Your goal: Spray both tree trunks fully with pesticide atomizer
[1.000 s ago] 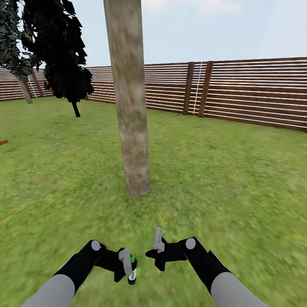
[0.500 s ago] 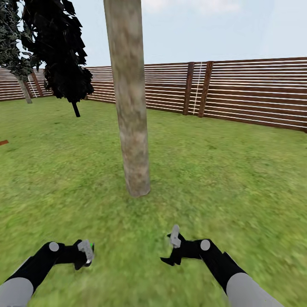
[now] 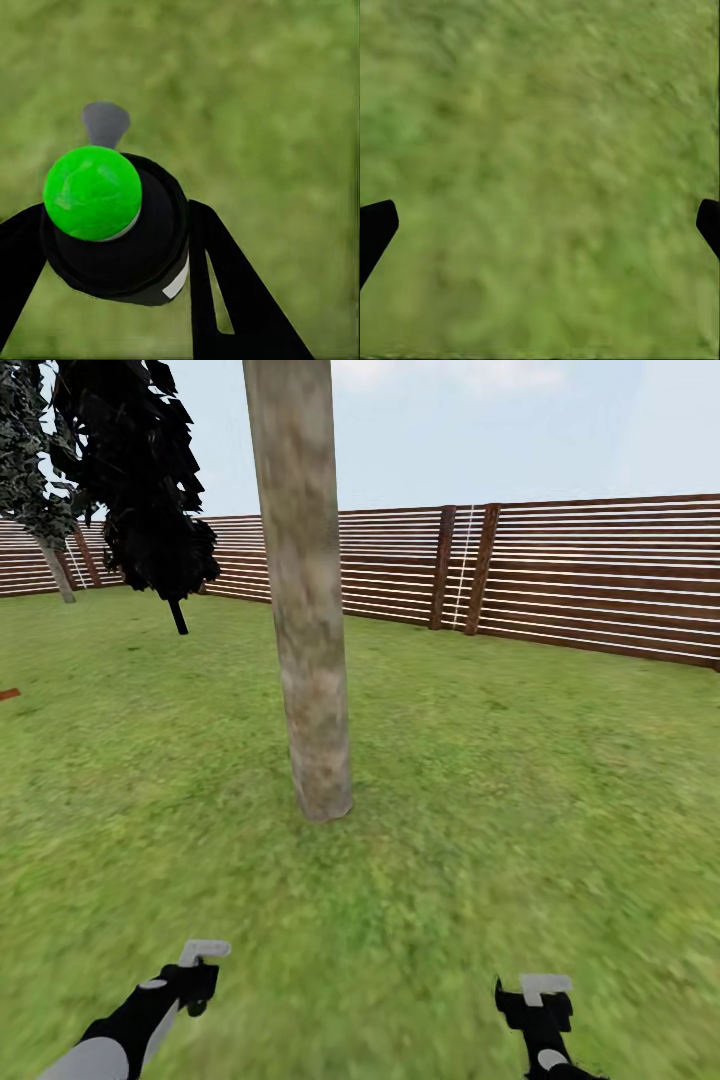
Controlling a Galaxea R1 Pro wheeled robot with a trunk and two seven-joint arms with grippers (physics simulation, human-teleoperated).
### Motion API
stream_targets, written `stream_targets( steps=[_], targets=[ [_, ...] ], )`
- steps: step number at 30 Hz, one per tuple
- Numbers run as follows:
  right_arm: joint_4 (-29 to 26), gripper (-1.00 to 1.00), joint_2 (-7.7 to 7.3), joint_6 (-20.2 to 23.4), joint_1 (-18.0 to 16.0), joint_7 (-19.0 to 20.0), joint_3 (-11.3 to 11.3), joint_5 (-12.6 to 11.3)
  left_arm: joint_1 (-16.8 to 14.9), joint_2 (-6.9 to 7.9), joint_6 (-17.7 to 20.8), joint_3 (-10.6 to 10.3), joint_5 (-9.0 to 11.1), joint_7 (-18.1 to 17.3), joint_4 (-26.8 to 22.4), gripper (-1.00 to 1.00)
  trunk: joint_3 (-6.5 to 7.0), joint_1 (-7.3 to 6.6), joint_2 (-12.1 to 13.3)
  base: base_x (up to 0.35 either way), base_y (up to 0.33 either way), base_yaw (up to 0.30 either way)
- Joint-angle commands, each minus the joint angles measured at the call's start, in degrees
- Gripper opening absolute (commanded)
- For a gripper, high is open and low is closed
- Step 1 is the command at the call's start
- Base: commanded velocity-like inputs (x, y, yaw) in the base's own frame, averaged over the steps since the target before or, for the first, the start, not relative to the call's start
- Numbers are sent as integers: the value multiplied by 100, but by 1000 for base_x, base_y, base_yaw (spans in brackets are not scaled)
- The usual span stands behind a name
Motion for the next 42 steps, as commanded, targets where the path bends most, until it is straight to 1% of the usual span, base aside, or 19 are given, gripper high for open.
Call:
stream_targets(
  steps=[1, 6, 8, 9, 12, 14, 15, 16, 19, 29, 36, 39, 42],
  targets=[
    [14, 100, 7, -30, 54, -32, -27, -19, -2, -10, 66, 37, -7, -45, -27, -100, -5, -1, -2, 21, 0, 0],
    [25, 100, 15, -35, 105, -20, -28, -56, -9, -28, 104, 3, -9, -54, -32, -100, -5, -1, -2, 250, -34, 0],
    [25, 100, 15, -32, 142, -23, -32, -58, -29, -134, 134, 1, -19, -54, -32, -100, -5, -1, -2, 298, -128, 0],
    [26, 100, 15, -31, 165, -23, -35, -62, -43, -220, 211, 0, -26, -52, -39, -100, -5, -1, -2, 291, -169, 0],
    [21, 100, 15, -36, 185, -24, -37, -65, -82, -312, 437, 3, -18, -49, -54, -100, -5, -1, -2, 286, -187, 0],
    [21, 100, 15, -37, 189, -25, -37, -66, -94, -369, 498, 7, -13, -46, -68, -100, -5, -1, -2, 276, -198, 0],
    [24, 100, 15, -35, 190, -25, -37, -66, -104, -456, 519, 2, -17, -40, -77, -100, -5, -1, -2, 231, -223, 0],
    [26, 100, 16, -32, 194, -24, -37, -66, -84, -482, 527, 9, -18, -40, -253, -100, -5, -1, -2, 259, -222, 0],
    [26, 100, 18, -33, 198, -29, -37, -66, -52, -484, 524, 14, -7, -44, -404, -100, -5, -1, -2, 290, -174, 0],
    [26, 100, 15, -31, 199, -33, -37, -67, -16, -502, 507, 8, -9, -41, -454, -100, -5, -1, -2, 332, -20, -4],
    [26, 100, 15, -31, 199, -33, -37, -70, -10, -545, 461, 8, -11, -39, -463, -100, -5, -1, -2, 325, 66, -210],
    [26, 100, 15, -31, 199, -33, -37, -70, -25, -548, 486, 8, -9, -42, -483, -100, -5, -1, -2, 8, 62, -262],
    [26, 100, 15, -31, 199, -33, -37, -71, -68, -563, 523, 8, -3, -45, -744, -100, -5, -1, -2, -194, 22, -264]
  ],
)
